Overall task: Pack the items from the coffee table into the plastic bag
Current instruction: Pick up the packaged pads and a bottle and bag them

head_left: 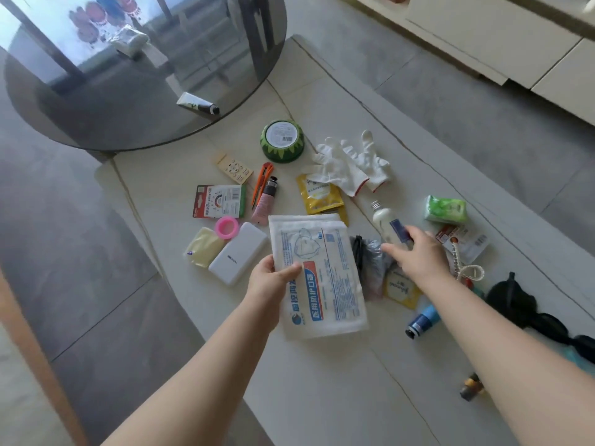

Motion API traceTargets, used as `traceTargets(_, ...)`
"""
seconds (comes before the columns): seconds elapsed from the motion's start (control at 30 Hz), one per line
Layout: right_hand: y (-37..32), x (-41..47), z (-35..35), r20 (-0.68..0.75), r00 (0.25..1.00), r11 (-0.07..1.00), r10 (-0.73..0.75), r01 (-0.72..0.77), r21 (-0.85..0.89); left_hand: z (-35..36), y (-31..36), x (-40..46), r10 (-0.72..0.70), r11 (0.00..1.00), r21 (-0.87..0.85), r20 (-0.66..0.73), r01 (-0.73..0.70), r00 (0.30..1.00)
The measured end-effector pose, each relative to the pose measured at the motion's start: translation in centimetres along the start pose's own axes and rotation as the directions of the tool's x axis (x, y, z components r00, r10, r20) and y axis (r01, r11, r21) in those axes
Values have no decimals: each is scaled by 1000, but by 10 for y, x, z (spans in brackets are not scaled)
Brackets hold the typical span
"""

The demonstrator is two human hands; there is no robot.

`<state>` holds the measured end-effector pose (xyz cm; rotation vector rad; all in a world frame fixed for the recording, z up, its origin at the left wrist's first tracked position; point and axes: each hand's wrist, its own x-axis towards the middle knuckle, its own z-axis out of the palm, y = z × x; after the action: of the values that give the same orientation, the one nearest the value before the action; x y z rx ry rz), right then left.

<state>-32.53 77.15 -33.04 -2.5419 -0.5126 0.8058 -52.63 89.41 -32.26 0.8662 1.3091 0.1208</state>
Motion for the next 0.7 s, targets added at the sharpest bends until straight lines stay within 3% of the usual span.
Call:
traceTargets(0.13,-29,-68,-23,111,993,979,-49,25,203,-15,7,-60,6,999,-47,-60,-9,998)
traceTargets(0.33,-83,-183,-50,304,933,945,-195,95,314,-74,6,-174,54,985,-158,-129,-74,990)
traceTargets(0.7,-223,-360,-26,563,682,884,-467,335,327,-228,-23,-355,-49,850,-494,-416,-181,908)
